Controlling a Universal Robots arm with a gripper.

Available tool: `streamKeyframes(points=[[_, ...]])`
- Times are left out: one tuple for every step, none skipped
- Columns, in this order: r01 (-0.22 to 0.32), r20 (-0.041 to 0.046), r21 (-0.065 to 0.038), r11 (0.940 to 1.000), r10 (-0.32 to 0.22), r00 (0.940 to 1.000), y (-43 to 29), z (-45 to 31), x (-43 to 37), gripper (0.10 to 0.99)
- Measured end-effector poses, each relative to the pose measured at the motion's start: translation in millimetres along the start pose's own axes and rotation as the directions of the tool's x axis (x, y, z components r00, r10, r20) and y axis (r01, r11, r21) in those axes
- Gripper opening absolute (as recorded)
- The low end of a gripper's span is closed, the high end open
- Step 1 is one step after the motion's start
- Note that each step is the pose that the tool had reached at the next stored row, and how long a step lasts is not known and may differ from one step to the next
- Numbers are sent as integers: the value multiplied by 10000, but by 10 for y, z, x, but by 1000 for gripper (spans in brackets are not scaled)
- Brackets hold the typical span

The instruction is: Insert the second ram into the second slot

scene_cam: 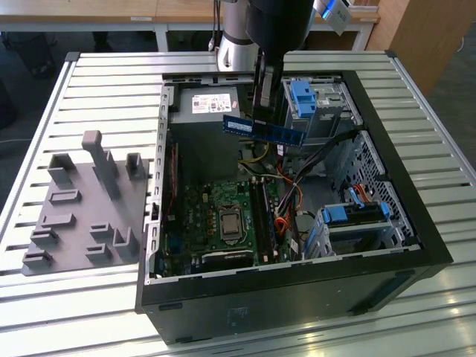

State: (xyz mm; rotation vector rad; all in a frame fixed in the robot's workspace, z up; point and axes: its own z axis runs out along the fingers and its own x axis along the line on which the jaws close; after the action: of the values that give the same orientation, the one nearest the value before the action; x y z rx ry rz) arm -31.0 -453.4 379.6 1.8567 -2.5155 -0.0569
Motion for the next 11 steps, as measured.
streamKeyframes(points=[[-40, 2, 0, 10000, 40, 10000, 0, 0, 0, 137], [-83, 4, 0, 10000, 83, 10000, 0, 0, 0, 137], [-126, 5, 1, 9999, 126, 9999, 0, 0, 0, 137], [-175, 7, 2, 9998, 175, 9998, 0, 0, 0, 137], [-224, 9, 2, 9997, 224, 9997, 0, 0, 0, 137], [-275, 11, 2, 9996, 275, 9996, 0, 0, 0, 137], [-325, 12, 3, 9995, 325, 9995, 0, 0, 0, 137], [-373, 15, 3, 9993, 373, 9993, 0, 0, 0, 137], [-422, 16, 4, 9991, 422, 9991, 0, 0, 0, 137], [-470, 18, 4, 9989, 470, 9989, 0, 0, 0, 137], [-517, 20, 5, 9987, 517, 9987, 0, 0, 0, 137]])
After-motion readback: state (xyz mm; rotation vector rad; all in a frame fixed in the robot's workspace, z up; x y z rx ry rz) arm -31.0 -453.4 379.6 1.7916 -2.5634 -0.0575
